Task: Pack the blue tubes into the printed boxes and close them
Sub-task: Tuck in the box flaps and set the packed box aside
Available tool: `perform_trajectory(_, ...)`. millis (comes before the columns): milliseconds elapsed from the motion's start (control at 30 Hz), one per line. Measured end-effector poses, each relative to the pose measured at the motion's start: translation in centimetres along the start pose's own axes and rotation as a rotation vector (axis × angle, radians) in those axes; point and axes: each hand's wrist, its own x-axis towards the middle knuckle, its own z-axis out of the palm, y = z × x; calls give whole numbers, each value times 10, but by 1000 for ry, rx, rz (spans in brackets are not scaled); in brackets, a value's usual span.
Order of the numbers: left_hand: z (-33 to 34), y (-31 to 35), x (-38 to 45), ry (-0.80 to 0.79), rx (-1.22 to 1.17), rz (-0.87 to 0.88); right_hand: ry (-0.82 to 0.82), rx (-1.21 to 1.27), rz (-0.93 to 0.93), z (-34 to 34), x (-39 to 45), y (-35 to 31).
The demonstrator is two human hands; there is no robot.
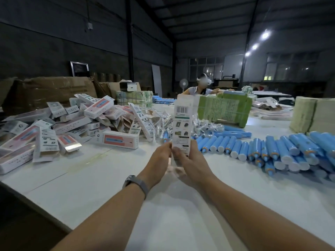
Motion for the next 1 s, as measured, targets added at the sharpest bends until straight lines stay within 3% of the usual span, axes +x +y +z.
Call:
perform_trajectory(200,-4,-8,5,135,-24,86,-78,-182,-35,4,5,4)
perform_trajectory(267,-6,-11,7,191,36,100,-35,-382,-52,1,10,11)
perform_trajectory(367,-6,-13,9,256,68,96,115,-731,66,-14,22,18)
perform_trajectory(433,-4,-14,9,235,56,92,59,-1139,59,-29,29,23)
perform_trajectory(500,-4,-16,11,218,47,88,-59,-1322,116,-43,38,27)
perform_trajectory(633,-6,-14,12,208,-14,107,-251,-1378,213,-49,55,20)
perform_trajectory(900,-8,-18,13,190,-10,111,-147,-1413,52,-15,49,-19)
perform_trajectory(1000,-7,-18,15,205,-31,126,-130,-1380,91,-13,51,-35)
